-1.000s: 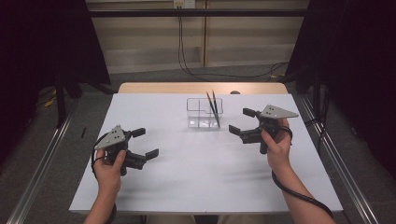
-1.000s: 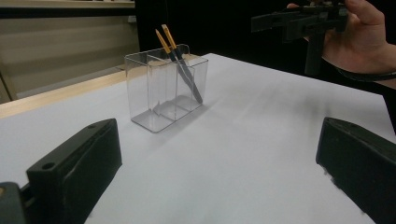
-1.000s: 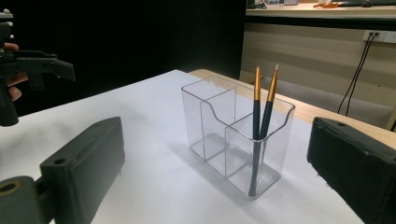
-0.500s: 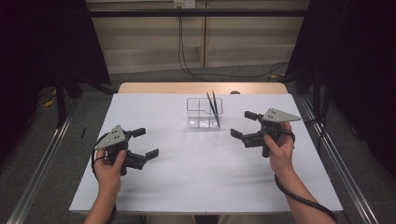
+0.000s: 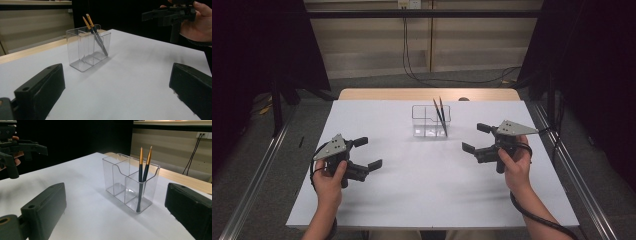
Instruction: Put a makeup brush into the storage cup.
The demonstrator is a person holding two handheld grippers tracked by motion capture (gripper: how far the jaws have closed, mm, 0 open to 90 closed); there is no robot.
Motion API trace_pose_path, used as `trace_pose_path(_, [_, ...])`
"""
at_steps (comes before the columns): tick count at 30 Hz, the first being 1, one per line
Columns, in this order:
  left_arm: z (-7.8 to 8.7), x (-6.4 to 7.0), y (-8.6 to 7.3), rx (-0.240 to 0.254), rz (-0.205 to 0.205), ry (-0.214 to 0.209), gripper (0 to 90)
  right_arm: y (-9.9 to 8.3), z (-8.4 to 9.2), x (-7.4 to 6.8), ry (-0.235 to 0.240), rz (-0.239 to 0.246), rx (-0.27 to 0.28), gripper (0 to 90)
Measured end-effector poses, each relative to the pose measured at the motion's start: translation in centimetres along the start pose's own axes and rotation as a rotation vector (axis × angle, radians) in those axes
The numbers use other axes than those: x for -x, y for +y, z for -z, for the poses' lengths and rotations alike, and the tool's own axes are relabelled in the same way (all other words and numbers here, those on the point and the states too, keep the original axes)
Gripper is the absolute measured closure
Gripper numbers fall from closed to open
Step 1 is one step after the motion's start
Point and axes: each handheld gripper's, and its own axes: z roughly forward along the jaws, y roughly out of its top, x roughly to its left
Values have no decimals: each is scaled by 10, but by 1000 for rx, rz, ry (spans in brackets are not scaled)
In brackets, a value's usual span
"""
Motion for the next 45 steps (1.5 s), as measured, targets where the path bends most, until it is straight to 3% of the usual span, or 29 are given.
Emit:
trace_pose_path(36, [-1, 2, 1, 0, -7, -1, 1, -20, 33, -7, -22, -15, -31, 34])
trace_pose_path(45, [-1, 2, 2, 0, -6, 2, 1, -23, 46, -6, -54, -20, -40, 34])
